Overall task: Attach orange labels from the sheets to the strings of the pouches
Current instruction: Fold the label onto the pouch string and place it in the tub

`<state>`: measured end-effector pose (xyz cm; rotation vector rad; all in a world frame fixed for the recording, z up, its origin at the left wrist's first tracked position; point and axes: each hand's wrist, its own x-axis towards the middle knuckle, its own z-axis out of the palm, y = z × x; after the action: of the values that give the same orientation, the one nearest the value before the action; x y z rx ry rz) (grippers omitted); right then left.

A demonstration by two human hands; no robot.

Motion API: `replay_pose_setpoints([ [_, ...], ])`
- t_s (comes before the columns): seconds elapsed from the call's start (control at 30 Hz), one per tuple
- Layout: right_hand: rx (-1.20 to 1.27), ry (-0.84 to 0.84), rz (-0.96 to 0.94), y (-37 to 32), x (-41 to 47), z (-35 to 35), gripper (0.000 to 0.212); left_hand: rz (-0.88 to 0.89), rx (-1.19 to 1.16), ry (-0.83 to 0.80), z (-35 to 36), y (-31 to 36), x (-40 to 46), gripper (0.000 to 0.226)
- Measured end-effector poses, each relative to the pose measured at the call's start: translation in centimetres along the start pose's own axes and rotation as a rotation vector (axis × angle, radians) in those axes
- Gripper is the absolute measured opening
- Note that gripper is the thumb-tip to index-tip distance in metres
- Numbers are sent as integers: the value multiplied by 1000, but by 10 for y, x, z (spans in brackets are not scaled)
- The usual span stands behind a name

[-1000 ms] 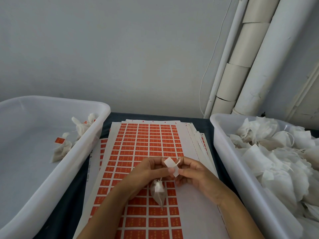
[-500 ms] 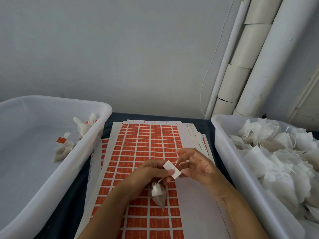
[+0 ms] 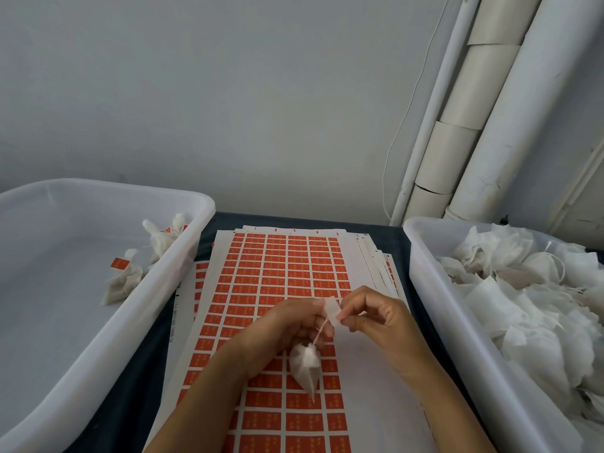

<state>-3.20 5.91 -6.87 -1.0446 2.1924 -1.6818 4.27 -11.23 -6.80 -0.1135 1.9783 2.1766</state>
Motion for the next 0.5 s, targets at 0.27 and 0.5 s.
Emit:
replay_pose_setpoints([
  [0.27, -14, -43, 24, 1, 1, -1, 12, 27, 73, 131, 4, -8, 1, 26],
  [0.5, -43, -5, 31, 2, 2, 6, 18, 87, 168, 214, 7, -8, 3, 23],
])
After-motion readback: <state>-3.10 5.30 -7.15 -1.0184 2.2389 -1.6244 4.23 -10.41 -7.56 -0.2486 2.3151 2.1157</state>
